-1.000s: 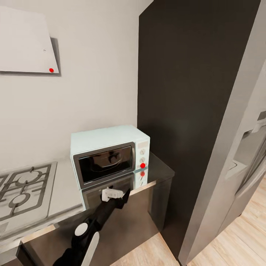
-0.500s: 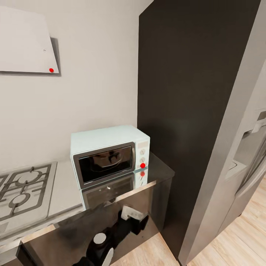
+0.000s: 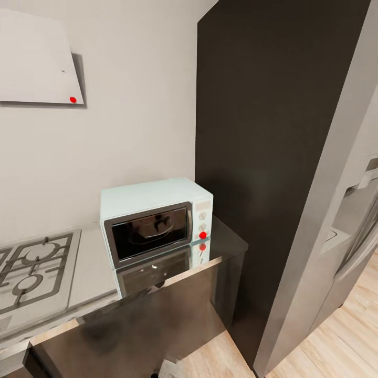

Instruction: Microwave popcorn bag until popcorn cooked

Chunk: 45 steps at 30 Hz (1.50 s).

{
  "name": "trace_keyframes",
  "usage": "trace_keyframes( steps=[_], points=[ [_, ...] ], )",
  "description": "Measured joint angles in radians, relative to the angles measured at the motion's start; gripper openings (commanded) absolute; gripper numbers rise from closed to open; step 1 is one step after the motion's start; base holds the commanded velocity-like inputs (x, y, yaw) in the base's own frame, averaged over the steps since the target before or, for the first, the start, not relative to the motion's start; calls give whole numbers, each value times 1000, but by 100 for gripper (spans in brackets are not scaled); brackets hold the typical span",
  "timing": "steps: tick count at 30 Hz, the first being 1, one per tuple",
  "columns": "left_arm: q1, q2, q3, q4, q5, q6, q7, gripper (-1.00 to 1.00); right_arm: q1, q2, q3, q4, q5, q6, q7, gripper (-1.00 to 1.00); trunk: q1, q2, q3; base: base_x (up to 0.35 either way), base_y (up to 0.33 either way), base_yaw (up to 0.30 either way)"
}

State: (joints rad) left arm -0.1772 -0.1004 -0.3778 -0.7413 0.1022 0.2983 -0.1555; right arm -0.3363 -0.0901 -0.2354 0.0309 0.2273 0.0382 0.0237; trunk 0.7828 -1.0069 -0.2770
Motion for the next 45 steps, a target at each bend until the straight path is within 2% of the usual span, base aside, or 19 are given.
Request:
trace_keyframes(
  steps=[5, 6, 9, 10, 11, 12, 14, 16, 18, 30, 45],
  points=[
    [0, 28, 78, 287, 11, -189, 0, 100, 0, 0, 0, 0, 1, 0, 0, 100, 0, 0, 0, 0, 0, 0],
    [0, 30, 105, 367, 13, -248, -2, 100, 0, 0, 0, 0, 0, 0, 0, 100, 0, 0, 0, 0, 0, 0],
    [0, 33, 180, 518, 30, -327, -6, 100, 0, 0, 0, 0, 0, 0, 0, 100, 0, 0, 0, 0, 0, 0],
    [1, 35, 236, 598, 48, -344, -5, 100, 0, 0, 0, 0, 0, 0, 0, 100, 0, 0, 0, 0, 0, 0],
    [1, 37, 269, 693, 83, -352, 1, 100, 0, 0, 0, 0, 1, -5, 0, 100, 0, 0, 0, 0, 0, 0],
    [0, 42, 274, 713, 113, -349, 2, 100, 0, 0, 0, 0, 1, -6, 0, 100, 0, 0, 0, 0, 0, 0],
    [0, 57, 276, 721, 159, -343, 18, 100, 0, 0, 0, 0, 1, -6, 0, 100, 0, 0, 0, 0, 0, 0],
    [0, 75, 276, 723, 185, -339, 38, 100, 0, -1, 0, 0, 1, -6, 0, 100, 0, 0, 0, 0, 0, 0],
    [0, 81, 275, 724, 192, -338, 44, 100, 0, -1, 0, 0, 1, -6, 0, 100, 0, 0, 0, 0, 0, 0],
    [0, 81, 271, 723, 193, -344, 46, 100, 2, -1, 0, 0, 0, 4, -5, 100, 0, 0, 0, 0, 0, 14],
    [0, 77, 273, 722, 195, -351, 46, 100, 6, -4, 0, 0, 0, -3, -11, 100, 0, 0, 0, 0, 0, 256]
  ],
)
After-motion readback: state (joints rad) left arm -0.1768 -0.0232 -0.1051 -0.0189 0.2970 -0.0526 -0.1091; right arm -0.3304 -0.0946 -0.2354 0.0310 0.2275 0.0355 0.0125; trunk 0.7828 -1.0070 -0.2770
